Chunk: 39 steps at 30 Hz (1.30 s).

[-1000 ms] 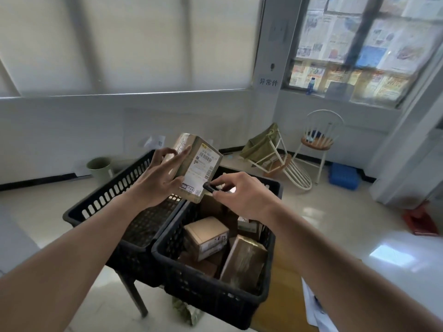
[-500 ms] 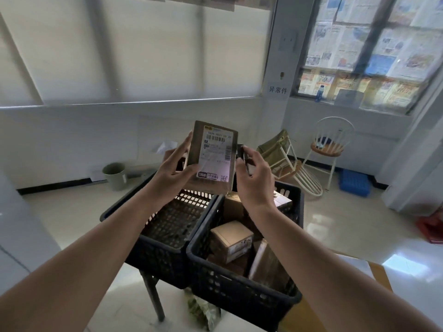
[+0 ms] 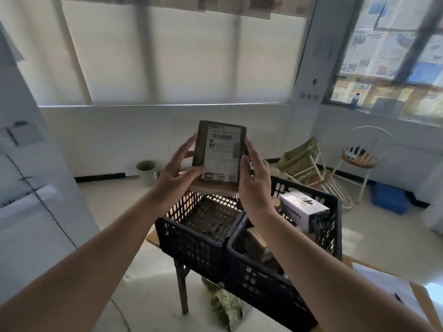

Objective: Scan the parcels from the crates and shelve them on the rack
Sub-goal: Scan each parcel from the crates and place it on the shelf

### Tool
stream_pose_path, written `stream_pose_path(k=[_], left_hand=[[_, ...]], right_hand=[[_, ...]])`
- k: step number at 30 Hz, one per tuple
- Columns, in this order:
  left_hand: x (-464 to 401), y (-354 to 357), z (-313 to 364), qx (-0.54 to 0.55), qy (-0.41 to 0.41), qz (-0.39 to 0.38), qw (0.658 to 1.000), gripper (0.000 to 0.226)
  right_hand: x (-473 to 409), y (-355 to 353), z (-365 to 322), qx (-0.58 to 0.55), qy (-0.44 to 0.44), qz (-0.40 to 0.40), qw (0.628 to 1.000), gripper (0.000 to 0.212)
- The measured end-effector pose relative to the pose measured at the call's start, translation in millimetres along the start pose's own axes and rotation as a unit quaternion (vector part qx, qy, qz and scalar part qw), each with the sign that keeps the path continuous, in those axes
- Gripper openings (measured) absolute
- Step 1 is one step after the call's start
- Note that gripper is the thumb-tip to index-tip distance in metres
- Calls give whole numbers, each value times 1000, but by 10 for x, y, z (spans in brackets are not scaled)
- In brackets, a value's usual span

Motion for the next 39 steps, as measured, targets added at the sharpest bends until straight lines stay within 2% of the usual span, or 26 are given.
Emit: stream_pose_path(k=[6,10,16,20,29,39], left_hand=[[360,-318,213,-60,19,90,994,70],[763,-439,387,-109,28,174,978,71],[1644,-557,673,-237,72,273,930,74],[2297,-698,901,-329,83,328,882,82],[3753,-1288,1389,-440,82,390,805,78],[5451,-2472,1751,-475,61,432,764,77]], right_hand=[[113,348,-156,-99,-5,-53,994,45],[265,497,-324,-131,-39,-91,986,44],[691,790,-588,-146,-68,-185,969,44],[1127,1082,-865,-203,-72,-248,944,44],[2223,2008,-1636,-301,-83,-337,888,43],[3718,3199,-2586,-315,-96,-367,870,44]])
Point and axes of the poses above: each hand's wrist, its own x-axis away from the middle knuckle, its own y-axis out of the palm, z = x × y, the point moved 4 cm from there along -x, towards the middle knuckle, and after that the axes turned 8 degrees about -y, right-handed, at the moved point
